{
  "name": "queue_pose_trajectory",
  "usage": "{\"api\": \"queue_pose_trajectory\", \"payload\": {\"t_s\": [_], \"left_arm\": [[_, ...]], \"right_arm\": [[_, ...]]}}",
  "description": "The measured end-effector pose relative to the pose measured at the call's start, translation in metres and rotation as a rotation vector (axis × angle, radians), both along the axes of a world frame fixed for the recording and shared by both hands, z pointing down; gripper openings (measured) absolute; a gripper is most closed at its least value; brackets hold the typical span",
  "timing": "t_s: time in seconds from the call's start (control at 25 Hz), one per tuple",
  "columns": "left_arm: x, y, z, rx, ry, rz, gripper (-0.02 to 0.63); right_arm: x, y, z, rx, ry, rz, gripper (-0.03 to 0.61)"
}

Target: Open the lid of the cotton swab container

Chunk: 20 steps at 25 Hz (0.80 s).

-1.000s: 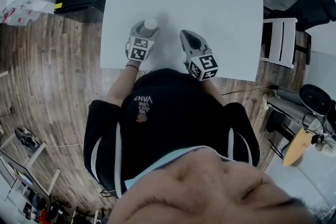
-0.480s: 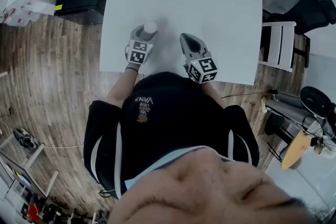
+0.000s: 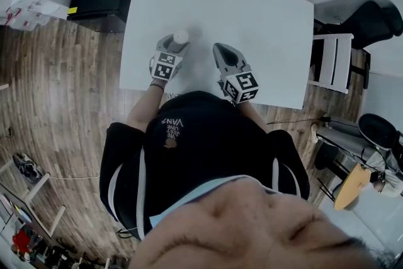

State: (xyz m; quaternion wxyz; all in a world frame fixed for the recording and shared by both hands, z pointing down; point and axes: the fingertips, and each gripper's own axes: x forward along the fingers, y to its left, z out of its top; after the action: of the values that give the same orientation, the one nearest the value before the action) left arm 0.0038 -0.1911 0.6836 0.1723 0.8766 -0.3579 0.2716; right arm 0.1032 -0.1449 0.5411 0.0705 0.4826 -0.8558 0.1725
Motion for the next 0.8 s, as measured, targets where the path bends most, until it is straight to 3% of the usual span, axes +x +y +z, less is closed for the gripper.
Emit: {"api": "queue_pose_trajectory", "payload": {"t_s": [0.8], "left_arm": [[-0.003, -0.015, -0.077, 0.095, 0.021, 0.047, 0.261]], "right_arm": [[-0.014, -0.007, -0.025, 0.059, -0.015, -0.03, 0.014]]}}
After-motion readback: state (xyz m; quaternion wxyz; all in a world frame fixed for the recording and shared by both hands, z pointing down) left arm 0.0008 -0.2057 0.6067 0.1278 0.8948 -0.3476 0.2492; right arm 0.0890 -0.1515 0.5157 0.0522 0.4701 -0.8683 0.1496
